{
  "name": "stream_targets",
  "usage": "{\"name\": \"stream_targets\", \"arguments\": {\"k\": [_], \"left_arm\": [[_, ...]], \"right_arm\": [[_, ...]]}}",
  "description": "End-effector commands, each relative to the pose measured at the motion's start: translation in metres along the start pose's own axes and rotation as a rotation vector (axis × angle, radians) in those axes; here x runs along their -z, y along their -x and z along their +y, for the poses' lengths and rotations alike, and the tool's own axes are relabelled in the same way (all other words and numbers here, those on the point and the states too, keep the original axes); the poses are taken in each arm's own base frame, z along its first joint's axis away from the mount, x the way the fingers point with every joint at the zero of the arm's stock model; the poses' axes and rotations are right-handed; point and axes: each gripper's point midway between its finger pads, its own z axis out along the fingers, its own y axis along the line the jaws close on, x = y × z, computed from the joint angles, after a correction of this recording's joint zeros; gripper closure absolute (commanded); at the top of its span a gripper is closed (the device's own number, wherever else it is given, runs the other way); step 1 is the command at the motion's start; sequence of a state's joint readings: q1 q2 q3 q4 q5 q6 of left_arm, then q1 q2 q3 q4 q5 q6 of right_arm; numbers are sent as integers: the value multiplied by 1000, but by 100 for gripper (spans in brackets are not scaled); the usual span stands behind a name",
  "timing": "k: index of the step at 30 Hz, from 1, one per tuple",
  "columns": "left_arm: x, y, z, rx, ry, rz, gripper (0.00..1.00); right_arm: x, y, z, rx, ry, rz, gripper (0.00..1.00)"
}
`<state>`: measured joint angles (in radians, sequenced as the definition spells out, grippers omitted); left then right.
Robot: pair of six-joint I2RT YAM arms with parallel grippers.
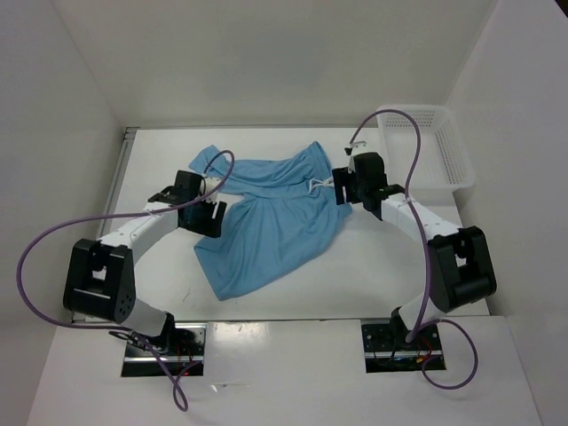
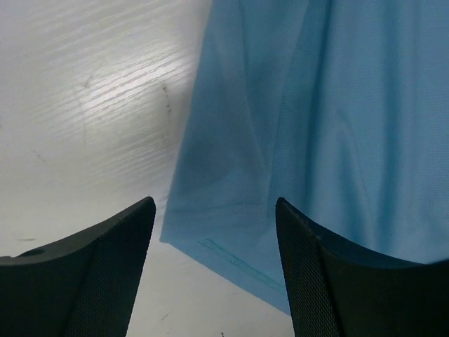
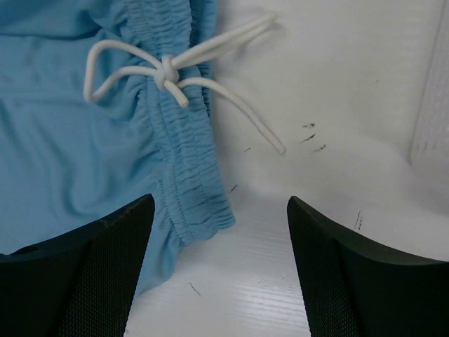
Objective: Fold and stack the shorts
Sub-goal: Flatten the shorts out
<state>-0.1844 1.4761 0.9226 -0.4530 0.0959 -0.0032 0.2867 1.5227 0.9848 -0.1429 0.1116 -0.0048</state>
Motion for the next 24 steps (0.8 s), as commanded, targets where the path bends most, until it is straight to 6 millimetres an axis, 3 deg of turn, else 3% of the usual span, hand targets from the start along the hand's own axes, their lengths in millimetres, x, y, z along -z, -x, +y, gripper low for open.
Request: {"name": "stream_targets", "arguments": {"k": [1,5,11,12,13,16,19,20,23,24], "left_arm": [[-15,1,-11,-45,-8,-16,23],[-30,-3,-4,-45,19,-10,25],[-41,-7,-1,-44,30,-5,49],[-44,-8,-1,-44,30,-2,55],[-44,-8,-1,-44,30,-2,64],[-48,-9,1,-44,39,-3,68],[-47,-12,-1,-43,28,6,89],[-47,-12,-1,-43,28,6,100],[-47,-7,9,-44,87,-11,100],[-47,4,14,-46,116,-46,100]], "right_arm": [[-10,-6,-9,-41,-47,-9,19],[-17,-16,-10,-50,-58,6,21],[-35,-42,5,-30,23,46,25],[-36,-50,6,-12,32,54,32],[-40,-45,6,3,34,28,38],[-44,-53,7,26,46,52,51],[-46,-56,13,37,81,68,68],[-44,-64,15,38,92,90,79],[-39,-64,16,38,103,89,95],[-38,-71,15,54,103,108,100]]}}
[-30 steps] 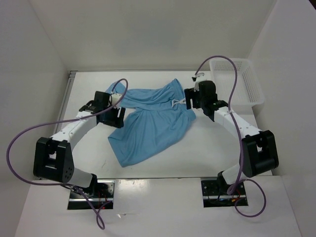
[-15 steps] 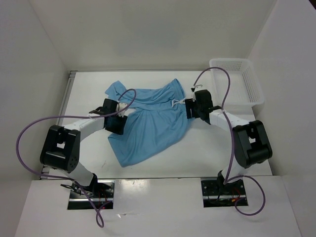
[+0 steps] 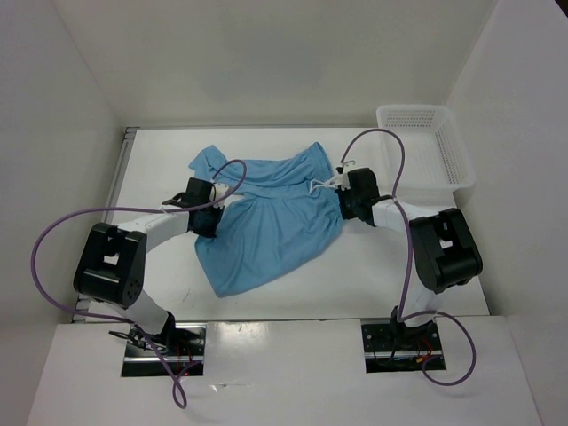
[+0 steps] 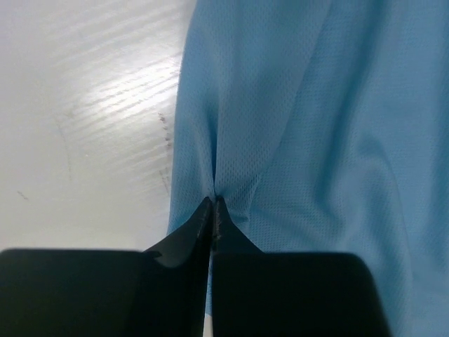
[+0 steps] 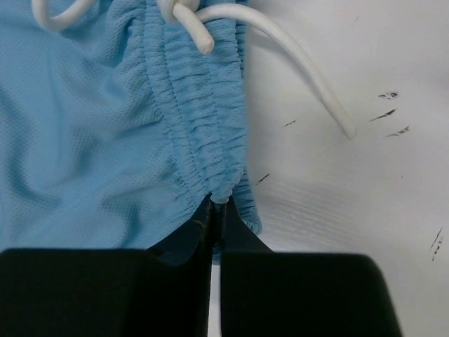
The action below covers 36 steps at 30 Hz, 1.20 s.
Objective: Fold and stack the shorts
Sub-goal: Flatten the shorts out
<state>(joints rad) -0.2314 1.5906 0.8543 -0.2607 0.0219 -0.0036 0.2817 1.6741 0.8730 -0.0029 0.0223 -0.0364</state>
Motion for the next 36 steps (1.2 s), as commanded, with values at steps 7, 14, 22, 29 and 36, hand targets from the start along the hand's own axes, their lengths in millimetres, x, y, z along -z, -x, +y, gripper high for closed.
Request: {"name": "stream_targets", "arguments": {"k": [7,14,22,29,36], "left_arm": [[16,91,81,71,343,-254,100],[34,124,126,144,452,-325,52],[56,56,69,101,207,-86,19],[69,-28,-25,-53,-50,82,21],[57,-58,-42,-164,-23,128,14]], "right_arm": [[32,-15,4,173,82,25,100],[55,-31,12,234,145,29,100],[67,-29,15,253,163,3,98],[68,-31,6,333,132,21,34],[79,-8,-12,576,84,10,23]]}}
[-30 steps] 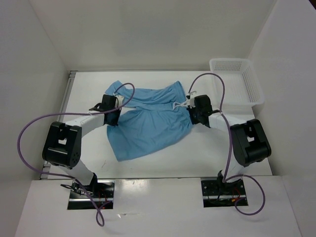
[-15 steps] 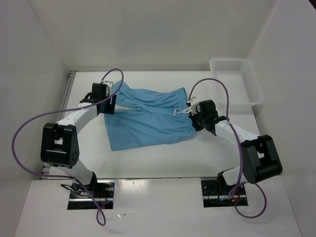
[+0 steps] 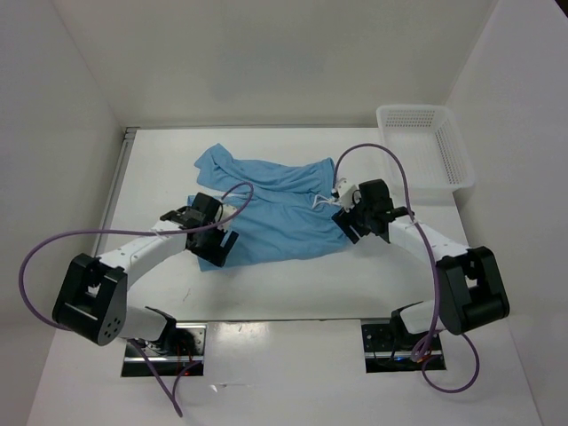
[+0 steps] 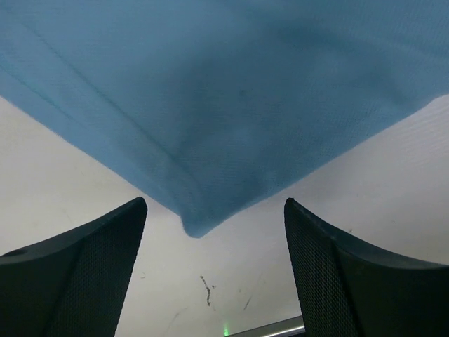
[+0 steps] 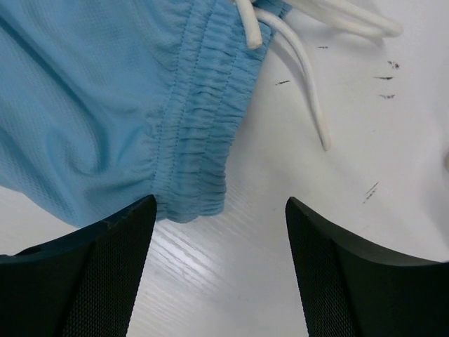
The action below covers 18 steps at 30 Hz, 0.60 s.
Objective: Fold and stack the shorts
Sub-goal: Flatten the shorts out
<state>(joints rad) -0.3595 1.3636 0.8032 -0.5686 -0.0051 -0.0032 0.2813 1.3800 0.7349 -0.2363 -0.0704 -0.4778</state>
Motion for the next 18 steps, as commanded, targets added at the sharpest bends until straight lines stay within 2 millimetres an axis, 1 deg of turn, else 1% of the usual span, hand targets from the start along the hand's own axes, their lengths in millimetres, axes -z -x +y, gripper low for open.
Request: {"name": "stream_targets", "arguments": {"k": [1,2,3,5,6,7,8,9,10,11,12,13,14,15,16,17,18], "left_arm": [[-10,-16,-5,-53,29,23,14],[-13,-20,-4,-53,38,35,14],[-14,-18,-4,-53,38,26,14],[-17,-23,-2,-53,47,44,17],[-18,-29,-4,-62,43,58,19],[-22,-30,-1,-63,64,59,25],[-28,-34,1,-63,75,59,29],[-29,-29,3,-63,87,42,35],[-33,-33,5,-63,95,54,43],[-35,-33,7,-64,107,56,65],[-35,-33,7,-64,107,56,77],[-34,-29,7,-63,108,47,86],[-33,-24,7,-63,108,36,92],[-32,-26,9,-63,117,46,100],[-30,-23,9,-63,117,44,100],[-28,-21,9,-63,117,43,100],[-26,-23,9,-64,117,50,100]], "right_arm": [[17,10,-11,201,17,5,20],[18,12,-8,226,43,2,19],[20,16,-3,246,75,-10,17],[20,12,-2,321,99,2,17],[21,10,-2,359,105,9,17],[21,11,-3,404,100,13,17],[15,7,-1,478,105,19,17],[13,9,1,508,104,8,17],[10,8,1,529,96,12,17],[6,11,3,548,99,5,17],[0,15,10,587,113,-5,17],[-4,15,13,598,113,-1,17],[-7,13,16,625,118,6,19],[-14,11,23,660,134,6,20],[-16,11,21,661,121,9,25],[-19,8,22,670,125,15,29],[-22,9,25,689,131,12,34]]}}
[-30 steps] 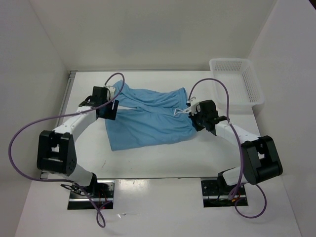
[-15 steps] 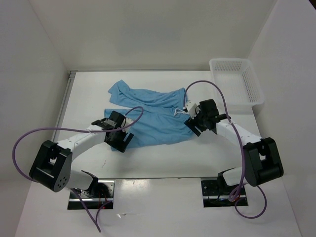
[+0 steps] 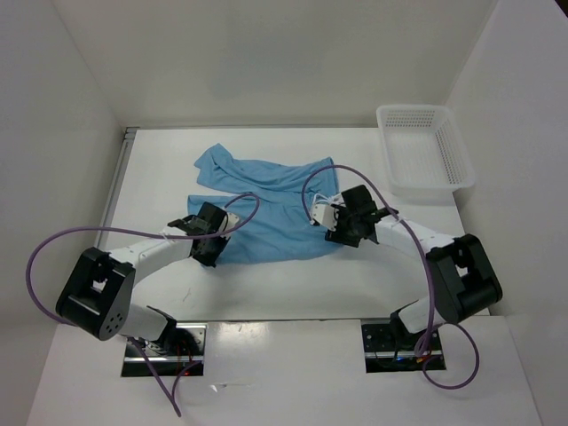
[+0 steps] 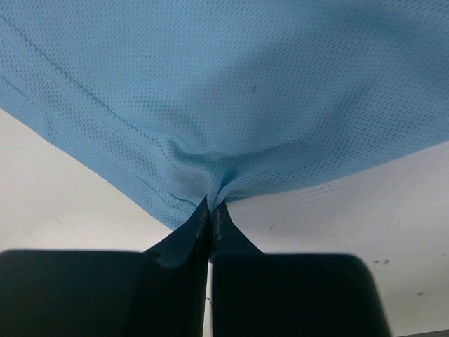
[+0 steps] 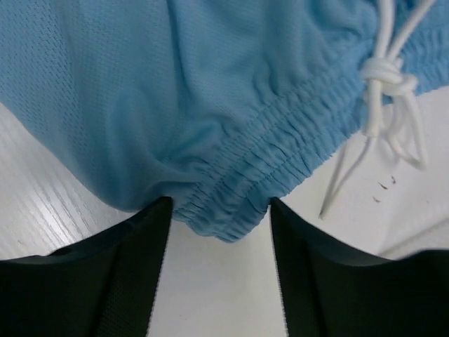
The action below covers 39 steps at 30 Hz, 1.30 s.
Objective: Fold and stack the shorts
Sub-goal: Flatten the shorts out
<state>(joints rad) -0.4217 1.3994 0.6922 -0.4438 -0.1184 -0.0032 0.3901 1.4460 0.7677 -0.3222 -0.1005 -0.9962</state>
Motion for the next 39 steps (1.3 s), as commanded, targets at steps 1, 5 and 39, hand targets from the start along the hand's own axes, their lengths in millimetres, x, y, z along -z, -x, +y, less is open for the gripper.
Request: {"name": "stream_targets", "arguments": {"k": [1,5,39], "left_arm": [[4,1,6,-5,28,15,100],[20,-11,3,-9,4,65,100],[62,232,148,275,4,-547,29]], "right_arm": [[-13,0,-4,103,-27,7,40],[-12,-18,16,163,41,59,73],[64,105,-122,-672,-239,-431,33]]}}
